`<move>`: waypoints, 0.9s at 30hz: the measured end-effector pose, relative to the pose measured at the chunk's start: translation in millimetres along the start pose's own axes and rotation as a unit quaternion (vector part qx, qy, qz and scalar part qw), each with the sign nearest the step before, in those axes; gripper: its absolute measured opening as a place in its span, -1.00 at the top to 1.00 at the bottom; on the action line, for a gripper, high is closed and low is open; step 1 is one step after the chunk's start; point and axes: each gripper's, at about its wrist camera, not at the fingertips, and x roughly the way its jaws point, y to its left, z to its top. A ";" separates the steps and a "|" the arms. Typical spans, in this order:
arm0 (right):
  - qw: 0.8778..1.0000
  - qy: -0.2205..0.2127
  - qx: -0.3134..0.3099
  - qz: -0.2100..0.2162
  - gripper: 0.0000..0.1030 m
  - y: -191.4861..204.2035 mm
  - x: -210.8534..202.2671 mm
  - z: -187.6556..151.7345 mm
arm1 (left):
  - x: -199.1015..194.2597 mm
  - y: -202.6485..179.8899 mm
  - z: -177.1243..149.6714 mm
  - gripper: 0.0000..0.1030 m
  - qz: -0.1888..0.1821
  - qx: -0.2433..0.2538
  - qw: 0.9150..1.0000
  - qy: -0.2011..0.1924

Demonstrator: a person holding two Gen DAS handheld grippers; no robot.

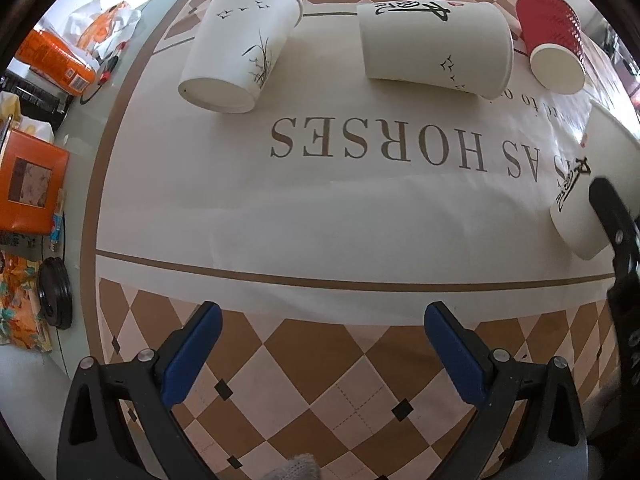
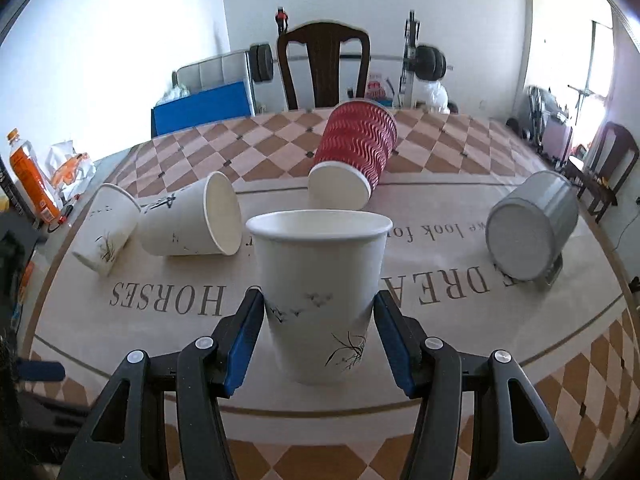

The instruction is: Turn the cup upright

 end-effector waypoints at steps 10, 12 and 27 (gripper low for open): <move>1.000 0.025 0.004 -0.011 -0.16 -5.1 -14.2 -30.9 | -10.0 -3.0 -23.4 -1.00 0.002 0.009 1.000 -0.009; 0.999 0.042 0.013 -0.011 -0.22 -9.4 -17.3 -29.1 | -17.2 -3.5 -27.0 -1.00 -0.002 0.011 1.000 -0.018; 0.991 0.120 0.016 -0.065 -0.99 -53.7 -145.3 37.3 | -169.6 -24.4 -49.2 -1.00 -0.036 0.035 0.989 -0.140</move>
